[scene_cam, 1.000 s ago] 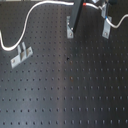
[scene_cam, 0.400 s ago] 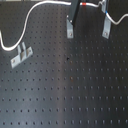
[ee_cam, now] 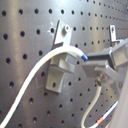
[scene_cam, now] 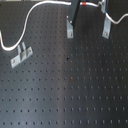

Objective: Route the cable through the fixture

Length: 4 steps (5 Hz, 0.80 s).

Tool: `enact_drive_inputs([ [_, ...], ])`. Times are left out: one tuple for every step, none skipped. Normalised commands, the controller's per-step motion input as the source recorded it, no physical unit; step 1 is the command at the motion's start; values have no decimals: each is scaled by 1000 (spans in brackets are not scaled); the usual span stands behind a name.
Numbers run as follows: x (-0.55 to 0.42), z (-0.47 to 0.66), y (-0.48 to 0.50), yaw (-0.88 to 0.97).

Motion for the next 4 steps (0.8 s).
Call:
enact_drive_inputs([
  [-50,1,-34,0],
  [-229,12,-155,0],
  [-118,2,-101,0],
  [-63,2,-60,0],
])
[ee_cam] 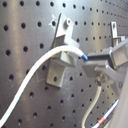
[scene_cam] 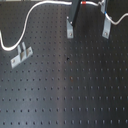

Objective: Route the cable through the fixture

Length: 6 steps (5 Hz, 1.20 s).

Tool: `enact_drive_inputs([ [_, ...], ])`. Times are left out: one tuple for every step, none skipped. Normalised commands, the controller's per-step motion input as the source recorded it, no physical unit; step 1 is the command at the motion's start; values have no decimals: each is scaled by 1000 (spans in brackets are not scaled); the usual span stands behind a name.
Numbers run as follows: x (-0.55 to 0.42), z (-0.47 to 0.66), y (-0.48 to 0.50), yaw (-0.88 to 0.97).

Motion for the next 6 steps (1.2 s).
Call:
enact_drive_inputs([
  [-37,116,-88,0],
  [-69,188,-100,0],
  [-91,165,-63,0],
  [-75,119,-17,0],
  [-242,230,239,0],
  [-176,137,264,0],
])
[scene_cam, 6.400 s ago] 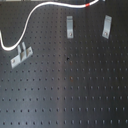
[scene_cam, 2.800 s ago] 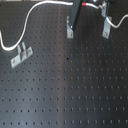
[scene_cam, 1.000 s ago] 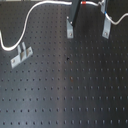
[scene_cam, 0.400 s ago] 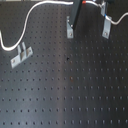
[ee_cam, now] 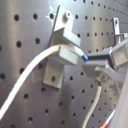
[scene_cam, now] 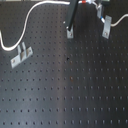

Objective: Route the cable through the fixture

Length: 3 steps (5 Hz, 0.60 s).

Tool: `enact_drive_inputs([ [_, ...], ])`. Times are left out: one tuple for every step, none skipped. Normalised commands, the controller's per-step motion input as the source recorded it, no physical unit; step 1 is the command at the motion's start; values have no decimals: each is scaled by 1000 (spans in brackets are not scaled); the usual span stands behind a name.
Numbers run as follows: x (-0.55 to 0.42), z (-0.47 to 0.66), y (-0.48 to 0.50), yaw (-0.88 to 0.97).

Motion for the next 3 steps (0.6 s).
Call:
enact_drive_inputs([
  [-21,0,31,0],
  [-222,-4,329,-91],
  [-235,-4,334,-94],
])
